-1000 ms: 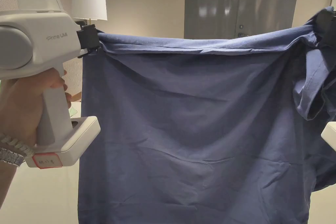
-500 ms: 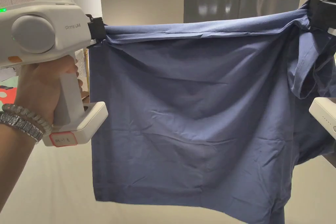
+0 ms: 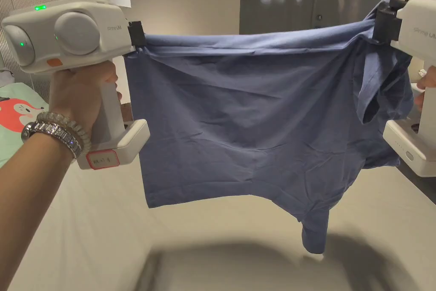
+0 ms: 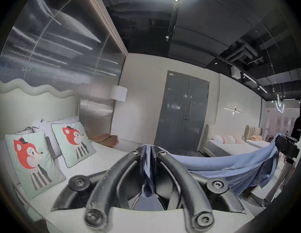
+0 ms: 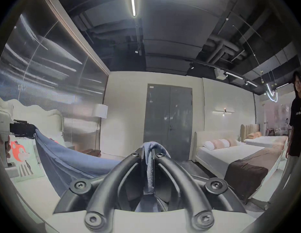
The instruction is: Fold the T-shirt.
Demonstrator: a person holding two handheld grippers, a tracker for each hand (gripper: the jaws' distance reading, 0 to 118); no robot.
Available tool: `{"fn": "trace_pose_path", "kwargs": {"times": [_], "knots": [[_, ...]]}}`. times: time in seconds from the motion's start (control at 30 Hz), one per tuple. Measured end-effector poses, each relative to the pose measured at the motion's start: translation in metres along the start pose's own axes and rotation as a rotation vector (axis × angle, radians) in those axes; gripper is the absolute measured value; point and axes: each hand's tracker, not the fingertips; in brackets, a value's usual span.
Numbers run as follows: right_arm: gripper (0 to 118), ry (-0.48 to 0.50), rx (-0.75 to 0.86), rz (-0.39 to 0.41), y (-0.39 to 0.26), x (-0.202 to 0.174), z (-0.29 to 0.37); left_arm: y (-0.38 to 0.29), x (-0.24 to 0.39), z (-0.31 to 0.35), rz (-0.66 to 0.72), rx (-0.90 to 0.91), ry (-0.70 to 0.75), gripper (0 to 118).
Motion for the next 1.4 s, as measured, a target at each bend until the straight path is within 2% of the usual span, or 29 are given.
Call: {"fn": "trace_pose_path", "kwargs": {"times": [0.37,0.53,0.63,0.73,0.8,0.97,1.17,1.4], "knots": [[6,0.071,-0.314,0.054,-0.093,-0.016,0.054,-0.099,-0.022,0.049,-0.075,-0.254,0.040,4],[6,0.122,-0.475,0.001,-0.139,-0.012,0.102,-0.146,-0.033,0.091,-0.096,-0.381,0.034,4],[6,0.147,-0.566,-0.081,-0.159,-0.004,0.139,-0.173,-0.040,0.125,-0.087,-0.451,0.023,4],[6,0.170,-0.654,-0.108,-0.181,0.000,0.174,-0.203,-0.048,0.160,-0.090,-0.525,0.012,4],[6,0.152,-0.714,-0.138,-0.191,-0.008,0.211,-0.228,-0.056,0.182,-0.089,-0.596,0.022,4],[6,0.157,-0.883,-0.183,-0.245,-0.005,0.253,-0.289,-0.078,0.230,-0.016,-0.748,0.058,4],[6,0.155,-1.026,-0.184,-0.290,-0.011,0.297,-0.338,-0.097,0.270,0.026,-0.879,0.095,4],[6,0.128,-1.154,-0.170,-0.338,-0.017,0.331,-0.375,-0.107,0.301,-0.020,-0.980,0.130,4]]}}
